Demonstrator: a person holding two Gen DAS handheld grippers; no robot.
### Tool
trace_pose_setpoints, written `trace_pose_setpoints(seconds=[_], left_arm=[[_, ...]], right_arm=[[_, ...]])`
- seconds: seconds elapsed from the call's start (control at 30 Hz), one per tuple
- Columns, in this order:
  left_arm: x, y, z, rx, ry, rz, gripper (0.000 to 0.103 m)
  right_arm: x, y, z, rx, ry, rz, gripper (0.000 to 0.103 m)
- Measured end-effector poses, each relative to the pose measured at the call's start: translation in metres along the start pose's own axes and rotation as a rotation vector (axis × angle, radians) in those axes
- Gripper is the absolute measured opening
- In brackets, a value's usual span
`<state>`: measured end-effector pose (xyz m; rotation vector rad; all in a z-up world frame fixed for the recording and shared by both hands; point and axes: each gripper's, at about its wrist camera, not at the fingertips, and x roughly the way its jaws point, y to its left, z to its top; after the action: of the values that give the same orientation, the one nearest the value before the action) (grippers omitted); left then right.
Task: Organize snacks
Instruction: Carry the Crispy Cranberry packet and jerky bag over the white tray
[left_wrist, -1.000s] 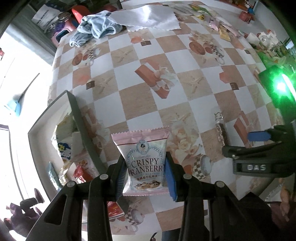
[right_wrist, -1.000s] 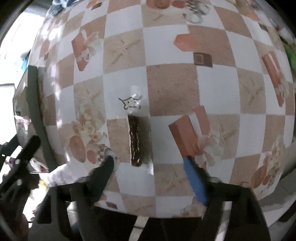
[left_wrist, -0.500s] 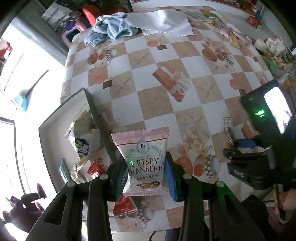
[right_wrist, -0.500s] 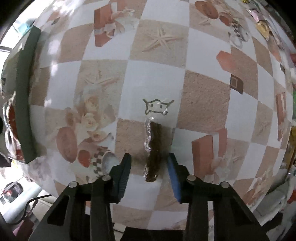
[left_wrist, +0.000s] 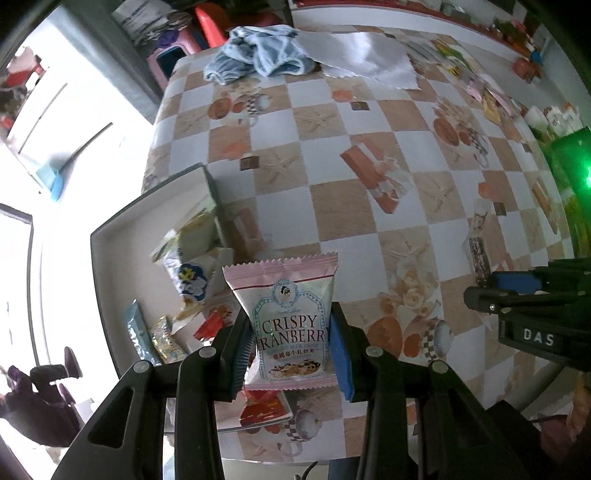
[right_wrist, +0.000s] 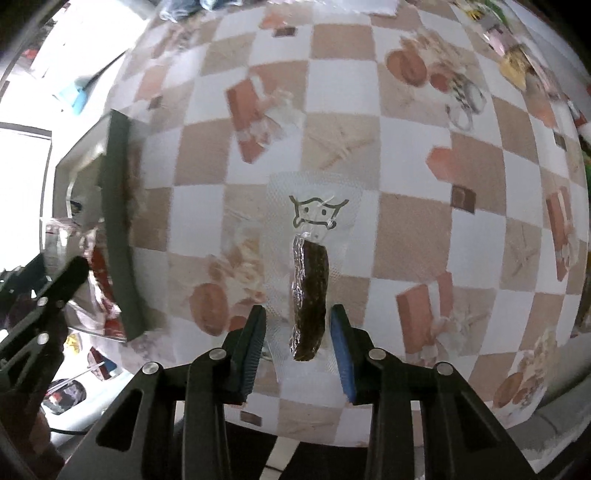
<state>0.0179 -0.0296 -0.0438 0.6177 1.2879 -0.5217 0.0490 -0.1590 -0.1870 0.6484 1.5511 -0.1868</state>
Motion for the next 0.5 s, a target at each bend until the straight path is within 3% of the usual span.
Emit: trace_pose_setpoints(seconds=[0.27, 0.5], left_arm=[[-0.002, 0.046, -0.014, -0.121, -0.011, 0.023, 0.042], [0.009, 0.102, -0.04, -0.275, 0.029, 0.049, 0.042]], right_arm=[[-0.034, 0.034, 0.015, -0.094, -0.033, 0.042, 0.037], [-0.041, 0.093, 0.023, -0.213, -0.041, 0.081, 0.037]])
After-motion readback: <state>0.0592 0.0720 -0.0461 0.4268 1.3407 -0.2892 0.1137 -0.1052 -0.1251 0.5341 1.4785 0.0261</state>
